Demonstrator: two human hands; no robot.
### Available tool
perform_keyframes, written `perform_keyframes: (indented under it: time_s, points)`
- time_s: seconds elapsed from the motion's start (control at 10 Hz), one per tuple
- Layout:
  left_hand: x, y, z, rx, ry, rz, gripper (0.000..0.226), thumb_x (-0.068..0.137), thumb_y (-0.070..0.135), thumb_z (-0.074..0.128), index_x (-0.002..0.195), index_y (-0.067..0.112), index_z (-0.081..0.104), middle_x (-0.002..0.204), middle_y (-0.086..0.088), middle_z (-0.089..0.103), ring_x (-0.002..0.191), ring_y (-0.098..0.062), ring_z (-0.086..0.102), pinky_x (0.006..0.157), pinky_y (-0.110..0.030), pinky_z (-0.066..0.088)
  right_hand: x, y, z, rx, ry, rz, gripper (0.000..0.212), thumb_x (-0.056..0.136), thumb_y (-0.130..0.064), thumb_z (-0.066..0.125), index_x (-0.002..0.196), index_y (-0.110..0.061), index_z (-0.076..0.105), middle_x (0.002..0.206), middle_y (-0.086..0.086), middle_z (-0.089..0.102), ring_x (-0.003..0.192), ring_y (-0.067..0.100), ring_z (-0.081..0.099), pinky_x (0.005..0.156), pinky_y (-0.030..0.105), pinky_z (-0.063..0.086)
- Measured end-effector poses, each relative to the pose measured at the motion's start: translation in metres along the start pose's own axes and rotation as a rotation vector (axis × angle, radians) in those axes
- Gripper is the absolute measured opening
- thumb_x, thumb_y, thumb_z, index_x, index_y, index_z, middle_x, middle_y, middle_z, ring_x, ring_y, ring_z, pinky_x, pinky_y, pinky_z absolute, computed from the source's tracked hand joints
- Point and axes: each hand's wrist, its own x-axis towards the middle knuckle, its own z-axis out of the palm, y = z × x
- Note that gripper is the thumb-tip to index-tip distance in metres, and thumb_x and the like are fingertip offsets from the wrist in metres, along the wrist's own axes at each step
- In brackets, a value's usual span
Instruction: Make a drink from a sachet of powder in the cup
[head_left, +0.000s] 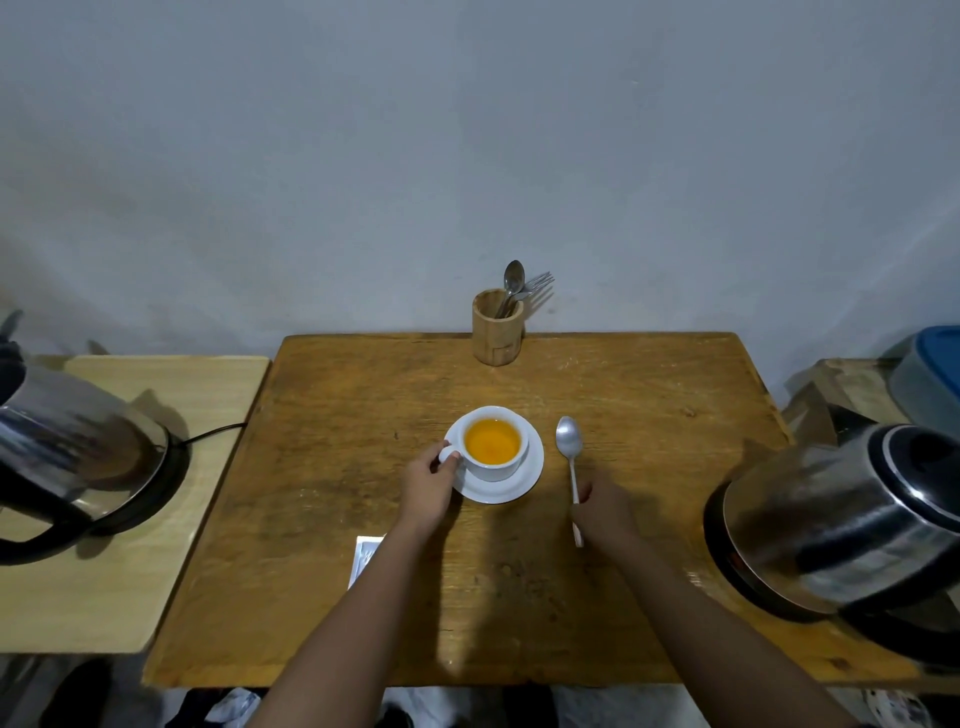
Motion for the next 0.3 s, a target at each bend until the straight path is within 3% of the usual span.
perform_keyframes:
  time_s: [0.1,0.2,0.3]
  points:
    - [-0.001,0.0002,-0.0021,0.024,-0.02,-0.007,0.038,0.093,0.017,0.051,0.13,0.007,0.054,0.13,-0.011,0.06,0.117,-0.023,0.055,0.096,-0.032,0.043,-0.001,0.0008,0.002,-0.012,0.005,-0.052,0.017,0.083,0.0,0.059,0.087,-0.012,0.048,0.09,0.005,0.052,0.073,0.013,0.05,0.047,0.018,0.031]
    - [0.0002,-0.004,-0.0008,0.046,-0.012,0.035,0.035,0.095,0.018,0.047,0.128,0.011,0.055,0.129,-0.008,0.06,0.117,-0.021,0.054,0.097,-0.033,0.043,0.0025,0.0042,0.0035,-0.033,-0.016,-0.045,0.026,0.083,-0.003,0.061,0.075,-0.019,0.043,0.083,0.001,0.052,0.067,0.011,0.051,0.048,0.018,0.034]
    - [-0.0035,-0.0091,-0.0007,0.134,0.109,0.041,0.034,0.097,0.015,0.039,0.127,0.007,0.055,0.131,-0.012,0.055,0.12,-0.024,0.05,0.098,-0.031,0.04,0.0028,0.004,-0.0001,-0.052,0.007,-0.069,0.028,0.088,-0.01,0.057,0.069,-0.023,0.042,0.074,-0.003,0.051,0.063,0.008,0.05,0.051,0.02,0.038]
